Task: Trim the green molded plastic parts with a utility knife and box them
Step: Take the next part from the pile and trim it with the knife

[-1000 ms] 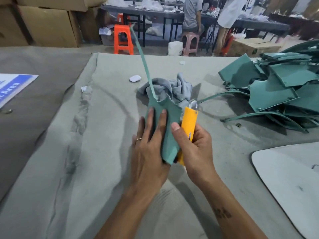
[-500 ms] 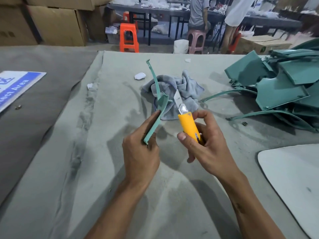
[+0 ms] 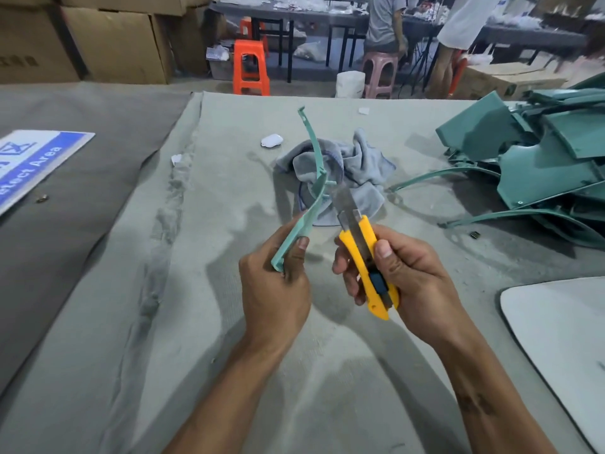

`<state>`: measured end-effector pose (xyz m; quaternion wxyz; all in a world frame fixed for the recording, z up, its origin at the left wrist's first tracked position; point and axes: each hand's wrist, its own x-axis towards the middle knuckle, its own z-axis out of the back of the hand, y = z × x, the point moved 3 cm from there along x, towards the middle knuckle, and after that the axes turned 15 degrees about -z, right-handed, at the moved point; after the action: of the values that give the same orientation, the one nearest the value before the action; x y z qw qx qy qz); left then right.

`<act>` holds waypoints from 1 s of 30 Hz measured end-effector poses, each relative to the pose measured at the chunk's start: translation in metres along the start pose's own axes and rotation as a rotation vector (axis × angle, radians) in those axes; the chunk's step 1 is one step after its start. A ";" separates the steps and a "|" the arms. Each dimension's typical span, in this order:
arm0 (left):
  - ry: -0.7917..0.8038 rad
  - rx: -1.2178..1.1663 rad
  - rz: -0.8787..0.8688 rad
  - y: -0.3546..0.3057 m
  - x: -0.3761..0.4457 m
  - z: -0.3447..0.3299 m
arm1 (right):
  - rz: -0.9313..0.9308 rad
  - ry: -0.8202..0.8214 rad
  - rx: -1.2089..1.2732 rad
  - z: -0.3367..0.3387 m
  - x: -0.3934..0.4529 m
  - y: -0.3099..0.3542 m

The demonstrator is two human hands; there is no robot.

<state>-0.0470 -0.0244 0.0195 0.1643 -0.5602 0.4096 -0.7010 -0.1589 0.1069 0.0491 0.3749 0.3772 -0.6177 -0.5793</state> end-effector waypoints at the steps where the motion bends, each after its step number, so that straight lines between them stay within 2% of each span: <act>1: -0.007 -0.017 0.031 0.001 -0.001 -0.001 | -0.005 -0.029 -0.016 0.000 0.000 -0.001; 4: 0.017 -0.030 0.030 -0.002 -0.001 -0.002 | -0.001 -0.067 -0.035 -0.001 0.000 -0.004; 13: 0.081 -0.059 -0.030 -0.007 -0.006 -0.008 | -0.027 -0.026 -0.052 0.003 -0.001 -0.009; 19: 0.090 -0.076 -0.038 -0.011 -0.006 -0.009 | 0.075 -0.280 -0.108 0.004 0.003 -0.011; 24: 0.087 -0.068 -0.014 -0.009 -0.006 -0.008 | 0.124 -0.174 -0.126 0.005 -0.002 -0.008; 28: 0.079 -0.048 -0.031 -0.013 -0.003 -0.004 | 0.199 -0.438 -0.289 0.012 0.001 -0.009; 30: 0.074 -0.032 -0.040 -0.012 -0.004 -0.003 | 0.267 -0.459 -0.333 0.016 -0.001 -0.006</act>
<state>-0.0460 -0.0127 0.0262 0.1257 -0.5447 0.4153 -0.7177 -0.1729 0.1149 0.0419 0.3552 0.0852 -0.6269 -0.6882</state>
